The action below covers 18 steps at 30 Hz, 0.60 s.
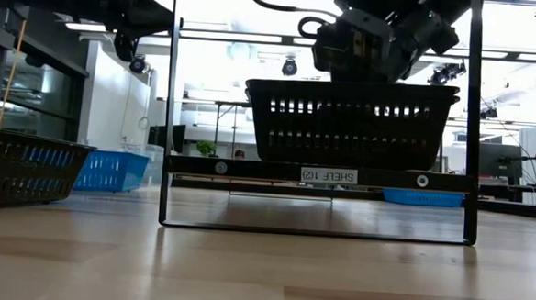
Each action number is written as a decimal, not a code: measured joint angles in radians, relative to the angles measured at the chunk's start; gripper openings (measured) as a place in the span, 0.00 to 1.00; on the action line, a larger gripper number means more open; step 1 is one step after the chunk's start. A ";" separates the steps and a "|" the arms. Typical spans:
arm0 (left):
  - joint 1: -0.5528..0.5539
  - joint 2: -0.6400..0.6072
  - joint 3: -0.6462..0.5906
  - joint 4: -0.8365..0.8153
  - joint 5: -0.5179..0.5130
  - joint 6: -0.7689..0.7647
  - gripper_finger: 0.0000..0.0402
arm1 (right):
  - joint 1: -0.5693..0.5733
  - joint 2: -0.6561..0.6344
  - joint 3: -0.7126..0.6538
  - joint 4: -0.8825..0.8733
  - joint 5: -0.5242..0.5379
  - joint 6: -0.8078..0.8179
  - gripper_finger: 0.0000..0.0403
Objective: Stack baskets on shelf by color
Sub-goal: Stack the right black bin on top of the other black bin on the shelf
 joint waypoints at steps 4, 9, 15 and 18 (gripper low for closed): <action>0.000 0.000 0.000 -0.003 0.000 0.000 0.01 | 0.004 0.019 0.000 0.050 -0.015 -0.002 0.00; 0.000 0.000 0.000 -0.005 0.000 0.000 0.01 | 0.009 0.022 0.001 0.094 -0.020 -0.011 0.00; 0.000 0.000 0.000 -0.005 0.000 0.000 0.01 | 0.008 0.023 0.001 0.118 -0.046 -0.028 0.00; 0.000 0.000 0.000 -0.005 0.000 0.000 0.01 | 0.009 0.023 0.001 0.123 -0.071 -0.030 0.00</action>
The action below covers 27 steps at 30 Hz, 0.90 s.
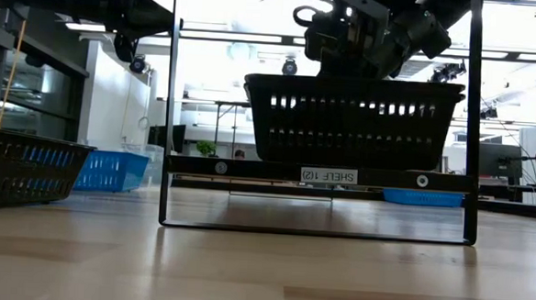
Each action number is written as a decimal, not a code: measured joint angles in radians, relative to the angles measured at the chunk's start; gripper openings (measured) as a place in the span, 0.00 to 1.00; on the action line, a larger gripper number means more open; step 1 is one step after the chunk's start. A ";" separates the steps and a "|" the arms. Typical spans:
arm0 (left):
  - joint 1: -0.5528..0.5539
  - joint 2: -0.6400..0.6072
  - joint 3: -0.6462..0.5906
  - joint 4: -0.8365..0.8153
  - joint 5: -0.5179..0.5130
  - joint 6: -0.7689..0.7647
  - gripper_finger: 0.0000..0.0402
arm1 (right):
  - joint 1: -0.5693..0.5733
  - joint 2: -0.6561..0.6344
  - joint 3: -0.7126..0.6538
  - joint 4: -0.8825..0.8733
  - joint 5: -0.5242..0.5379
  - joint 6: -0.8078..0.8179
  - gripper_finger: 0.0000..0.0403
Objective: Stack baskets on shelf by color
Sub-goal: Stack the right black bin on top of the other black bin on the shelf, then stack the black bin on top of the other black bin on the shelf
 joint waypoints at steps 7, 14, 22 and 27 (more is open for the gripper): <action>0.000 0.000 0.000 -0.020 0.000 0.000 0.01 | 0.005 0.000 0.000 0.035 -0.018 -0.007 0.00; 0.000 0.000 0.000 -0.021 0.003 -0.001 0.01 | -0.001 -0.006 0.000 0.086 0.001 -0.034 0.00; -0.009 0.026 0.030 -0.076 0.115 -0.094 0.01 | -0.001 -0.184 0.000 -0.116 0.030 -0.056 0.00; -0.071 0.113 0.228 -0.385 0.115 -0.018 0.11 | 0.005 -0.309 0.000 -0.276 0.102 -0.057 0.00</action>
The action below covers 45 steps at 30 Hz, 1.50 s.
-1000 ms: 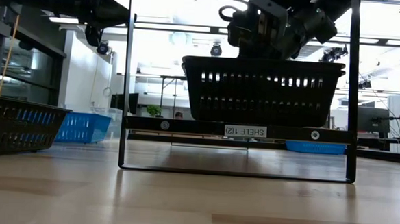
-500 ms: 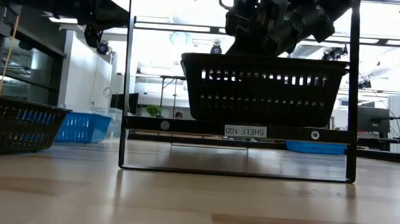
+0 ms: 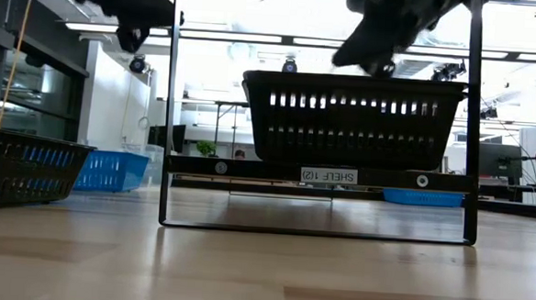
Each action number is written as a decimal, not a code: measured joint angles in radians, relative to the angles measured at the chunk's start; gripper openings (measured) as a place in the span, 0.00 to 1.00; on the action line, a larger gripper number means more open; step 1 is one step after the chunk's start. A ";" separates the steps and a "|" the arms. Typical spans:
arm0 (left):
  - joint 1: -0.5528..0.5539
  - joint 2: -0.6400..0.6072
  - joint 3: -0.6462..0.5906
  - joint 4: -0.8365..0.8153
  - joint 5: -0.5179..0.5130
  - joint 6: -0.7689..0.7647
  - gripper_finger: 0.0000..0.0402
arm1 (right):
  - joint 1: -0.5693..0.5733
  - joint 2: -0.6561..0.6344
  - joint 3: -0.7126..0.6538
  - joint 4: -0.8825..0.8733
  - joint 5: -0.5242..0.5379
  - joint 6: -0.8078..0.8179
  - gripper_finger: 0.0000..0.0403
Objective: Stack baskets on shelf by color
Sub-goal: Stack the black bin on top of the other black bin on the shelf
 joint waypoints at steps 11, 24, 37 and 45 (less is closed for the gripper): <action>-0.176 0.235 0.235 -0.563 -0.003 0.028 0.51 | 0.000 -0.109 0.000 -0.122 0.093 0.030 0.00; -0.273 0.549 0.235 -0.632 0.071 0.108 0.62 | 0.000 -0.111 0.000 -0.133 0.090 0.027 0.00; -0.273 0.752 0.234 -0.643 0.116 0.138 0.48 | 0.000 -0.110 0.000 -0.154 0.088 0.024 0.00; -0.264 0.754 0.234 -0.645 0.101 0.150 0.15 | 0.000 -0.110 0.000 -0.162 0.088 0.024 0.00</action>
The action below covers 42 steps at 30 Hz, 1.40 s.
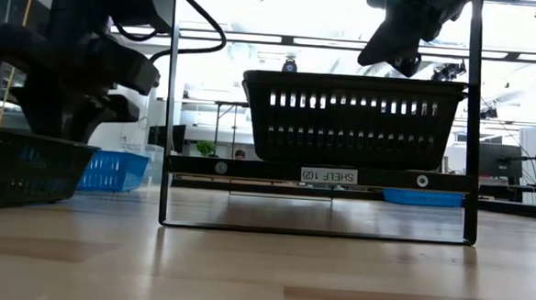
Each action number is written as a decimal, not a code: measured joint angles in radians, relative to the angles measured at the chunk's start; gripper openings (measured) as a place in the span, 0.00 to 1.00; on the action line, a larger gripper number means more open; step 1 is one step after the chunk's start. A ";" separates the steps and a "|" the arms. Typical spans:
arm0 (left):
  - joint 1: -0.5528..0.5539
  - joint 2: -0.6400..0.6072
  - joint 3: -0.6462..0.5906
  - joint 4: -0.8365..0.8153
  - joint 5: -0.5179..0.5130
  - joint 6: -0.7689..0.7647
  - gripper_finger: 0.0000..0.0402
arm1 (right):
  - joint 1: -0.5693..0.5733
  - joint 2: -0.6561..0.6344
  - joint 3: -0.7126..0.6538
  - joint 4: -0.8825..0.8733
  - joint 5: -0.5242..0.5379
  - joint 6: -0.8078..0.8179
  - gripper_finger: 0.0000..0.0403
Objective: Stack baskets on shelf by color
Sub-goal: Stack the black bin on top of the other black bin on the shelf
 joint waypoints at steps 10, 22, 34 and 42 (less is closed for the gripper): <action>0.058 -0.053 0.024 -0.080 0.015 -0.008 0.01 | 0.000 0.000 0.000 0.002 0.005 0.000 0.00; 0.253 -0.295 0.338 -0.374 -0.270 -0.012 0.00 | 0.000 0.000 0.000 0.077 -0.002 0.008 0.00; 0.299 -0.380 0.499 -0.148 -0.375 -0.443 0.00 | 0.000 -0.127 0.000 0.084 0.175 0.008 0.00; 0.032 -0.236 0.499 0.052 -0.599 -0.765 0.00 | 0.000 -0.337 0.000 -0.040 0.352 0.016 0.00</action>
